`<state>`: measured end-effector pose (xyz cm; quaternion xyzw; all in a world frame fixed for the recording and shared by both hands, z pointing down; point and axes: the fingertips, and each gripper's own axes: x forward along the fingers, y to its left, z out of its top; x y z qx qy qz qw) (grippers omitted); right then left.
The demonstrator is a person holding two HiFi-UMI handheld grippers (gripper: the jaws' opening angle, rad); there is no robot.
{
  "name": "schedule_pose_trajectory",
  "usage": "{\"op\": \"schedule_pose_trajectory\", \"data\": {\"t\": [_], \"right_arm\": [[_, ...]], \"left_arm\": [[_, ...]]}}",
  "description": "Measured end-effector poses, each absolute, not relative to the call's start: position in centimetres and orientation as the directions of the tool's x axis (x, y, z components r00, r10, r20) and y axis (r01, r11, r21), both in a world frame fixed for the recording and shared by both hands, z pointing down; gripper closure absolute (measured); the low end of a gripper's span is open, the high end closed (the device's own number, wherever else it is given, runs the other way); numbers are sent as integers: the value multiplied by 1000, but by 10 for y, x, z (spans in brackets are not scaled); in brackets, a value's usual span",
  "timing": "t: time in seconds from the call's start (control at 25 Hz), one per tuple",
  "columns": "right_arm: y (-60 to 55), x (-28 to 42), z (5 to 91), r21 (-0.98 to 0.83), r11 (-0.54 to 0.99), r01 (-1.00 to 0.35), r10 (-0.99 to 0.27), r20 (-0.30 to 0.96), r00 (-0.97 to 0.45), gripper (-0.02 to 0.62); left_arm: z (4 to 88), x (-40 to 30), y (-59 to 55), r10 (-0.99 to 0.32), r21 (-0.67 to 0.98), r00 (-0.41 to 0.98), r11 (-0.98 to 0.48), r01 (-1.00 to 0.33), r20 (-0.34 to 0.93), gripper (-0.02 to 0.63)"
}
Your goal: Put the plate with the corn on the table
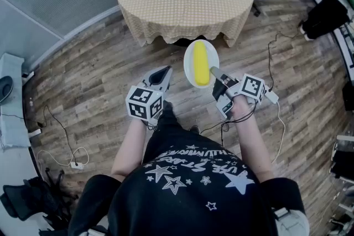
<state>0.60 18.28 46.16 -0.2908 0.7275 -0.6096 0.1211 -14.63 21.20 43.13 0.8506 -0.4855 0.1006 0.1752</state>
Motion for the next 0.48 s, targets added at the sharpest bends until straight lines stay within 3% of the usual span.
{"op": "schedule_pose_trajectory", "data": {"t": [0.48], "right_arm": [[198,25,461,-957,90,-276,-580,175,-795,554]], "left_arm": [[429,-123,225,-777,195,530,-493,-848,339,598]]}}
